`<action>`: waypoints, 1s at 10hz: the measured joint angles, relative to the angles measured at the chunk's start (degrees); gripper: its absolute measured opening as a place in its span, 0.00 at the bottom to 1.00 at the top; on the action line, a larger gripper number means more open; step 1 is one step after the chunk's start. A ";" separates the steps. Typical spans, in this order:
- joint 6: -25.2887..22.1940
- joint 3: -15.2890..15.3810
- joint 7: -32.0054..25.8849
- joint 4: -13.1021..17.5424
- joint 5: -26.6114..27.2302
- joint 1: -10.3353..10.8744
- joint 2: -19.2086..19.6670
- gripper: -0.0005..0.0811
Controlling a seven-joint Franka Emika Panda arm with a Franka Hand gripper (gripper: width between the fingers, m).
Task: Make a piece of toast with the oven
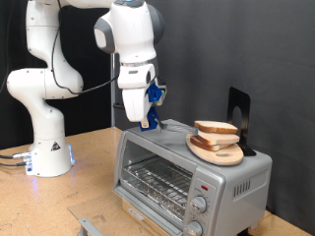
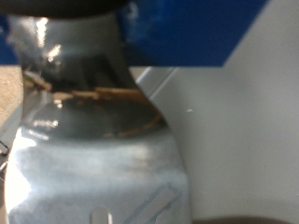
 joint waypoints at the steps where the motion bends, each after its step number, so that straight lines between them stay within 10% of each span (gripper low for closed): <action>1: -0.87 -0.28 -1.95 -0.26 1.61 0.01 -0.74 0.49; 6: -9.24 -2.89 -12.78 -2.85 9.88 0.40 -9.69 0.49; 10: -28.88 -0.22 -9.29 -0.16 8.31 0.83 -8.27 0.49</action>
